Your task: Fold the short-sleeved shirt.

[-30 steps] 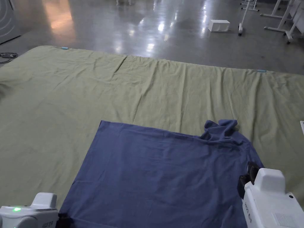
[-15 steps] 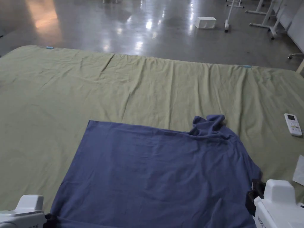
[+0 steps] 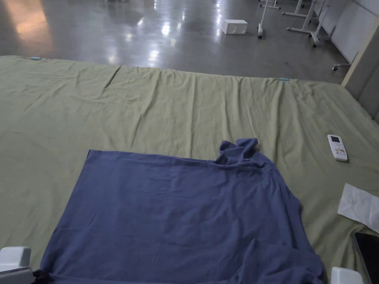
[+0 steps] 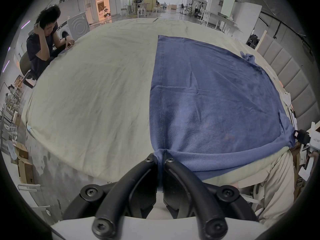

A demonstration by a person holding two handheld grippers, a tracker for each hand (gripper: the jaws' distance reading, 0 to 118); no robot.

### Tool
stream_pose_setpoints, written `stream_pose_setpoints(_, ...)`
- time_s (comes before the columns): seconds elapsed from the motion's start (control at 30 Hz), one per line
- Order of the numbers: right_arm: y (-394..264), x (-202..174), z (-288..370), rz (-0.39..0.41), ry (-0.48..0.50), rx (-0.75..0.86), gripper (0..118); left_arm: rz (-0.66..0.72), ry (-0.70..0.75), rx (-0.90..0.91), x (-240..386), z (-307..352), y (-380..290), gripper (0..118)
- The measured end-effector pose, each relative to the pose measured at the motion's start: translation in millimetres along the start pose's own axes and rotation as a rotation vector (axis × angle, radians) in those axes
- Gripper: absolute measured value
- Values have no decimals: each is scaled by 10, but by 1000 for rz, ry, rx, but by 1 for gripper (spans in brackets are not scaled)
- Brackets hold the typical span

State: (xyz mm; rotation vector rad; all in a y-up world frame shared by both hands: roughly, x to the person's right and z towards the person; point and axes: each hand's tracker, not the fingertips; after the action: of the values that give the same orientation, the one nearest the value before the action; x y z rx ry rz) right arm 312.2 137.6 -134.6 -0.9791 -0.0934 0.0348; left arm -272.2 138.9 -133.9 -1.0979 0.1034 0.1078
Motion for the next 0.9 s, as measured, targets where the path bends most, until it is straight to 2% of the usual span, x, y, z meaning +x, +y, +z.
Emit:
stream_pose_setpoints(0.17,-115,-159,-250,38,-4,-73,49,7,-1,-2,-8,3,7,6)
stream_pose_setpoints(0.3,-104,-255,-220,90,17,-58,12,9,1,3,-22,-8,-2,6)
stream_pose_setpoints(0.37,-92,-250,-219,97,14,-59,9,15,-1,3,-26,-16,-5,6)
stream_pose_setpoints(0.47,-65,-185,-156,53,35,-53,7,21,-4,13,-43,-14,-11,6)
stream_pose_setpoints(0.53,-50,-145,-93,50,42,-48,7,31,-11,31,-59,25,-14,6)
stream_pose_setpoints(0.77,165,-130,167,55,45,46,7,35,-27,138,-75,209,142,6)
stream_pose_setpoints(0.9,386,-155,226,23,41,102,7,-11,-23,197,-40,249,351,6)
